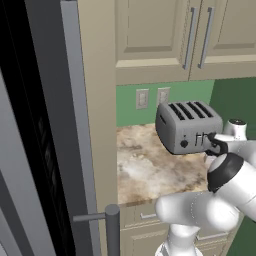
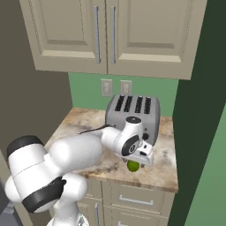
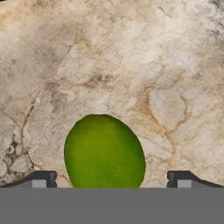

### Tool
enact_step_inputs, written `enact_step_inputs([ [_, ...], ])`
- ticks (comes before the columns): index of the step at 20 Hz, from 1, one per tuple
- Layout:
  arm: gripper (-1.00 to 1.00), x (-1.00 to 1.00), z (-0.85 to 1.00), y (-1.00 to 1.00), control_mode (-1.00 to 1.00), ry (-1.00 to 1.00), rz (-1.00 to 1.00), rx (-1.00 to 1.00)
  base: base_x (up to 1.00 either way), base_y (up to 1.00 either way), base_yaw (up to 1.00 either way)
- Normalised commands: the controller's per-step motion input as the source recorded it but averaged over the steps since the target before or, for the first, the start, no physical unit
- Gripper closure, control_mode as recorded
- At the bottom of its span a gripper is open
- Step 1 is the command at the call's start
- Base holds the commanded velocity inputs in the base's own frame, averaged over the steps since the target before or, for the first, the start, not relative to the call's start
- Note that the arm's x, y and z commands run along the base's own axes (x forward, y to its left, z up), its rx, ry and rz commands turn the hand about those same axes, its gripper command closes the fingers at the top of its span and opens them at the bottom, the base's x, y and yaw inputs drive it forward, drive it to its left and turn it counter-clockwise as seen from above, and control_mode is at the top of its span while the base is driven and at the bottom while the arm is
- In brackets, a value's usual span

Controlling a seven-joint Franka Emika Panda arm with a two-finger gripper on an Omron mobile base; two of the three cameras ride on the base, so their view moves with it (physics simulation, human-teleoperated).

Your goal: Place the lime in the correct fridge rack based on whether it is a fruit or vegetable. Finally, close the fridge door.

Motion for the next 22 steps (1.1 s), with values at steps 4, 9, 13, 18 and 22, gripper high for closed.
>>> enact_step_inputs([
  [4, -1.00, 0.00, -0.29, 0.01, -1.00, 0.00, 0.00, 0.00, 0.00, 0.00, 0.00],
  [9, -1.00, 0.00, -0.37, 0.00, -1.00, 0.00, 0.00, -0.01, 0.00, 0.00, 0.00],
  [13, 1.00, 0.01, -0.09, 0.00, -1.00, 0.00, 0.00, 0.00, 0.00, 0.00, 0.00],
  [18, 1.00, -0.06, 0.02, 0.05, -1.00, 0.00, 0.00, 0.00, 0.00, 0.00, 0.00],
  [22, 1.00, -0.56, 0.45, 0.34, -1.00, -0.12, 0.00, 0.00, 0.00, 0.00, 0.00],
])
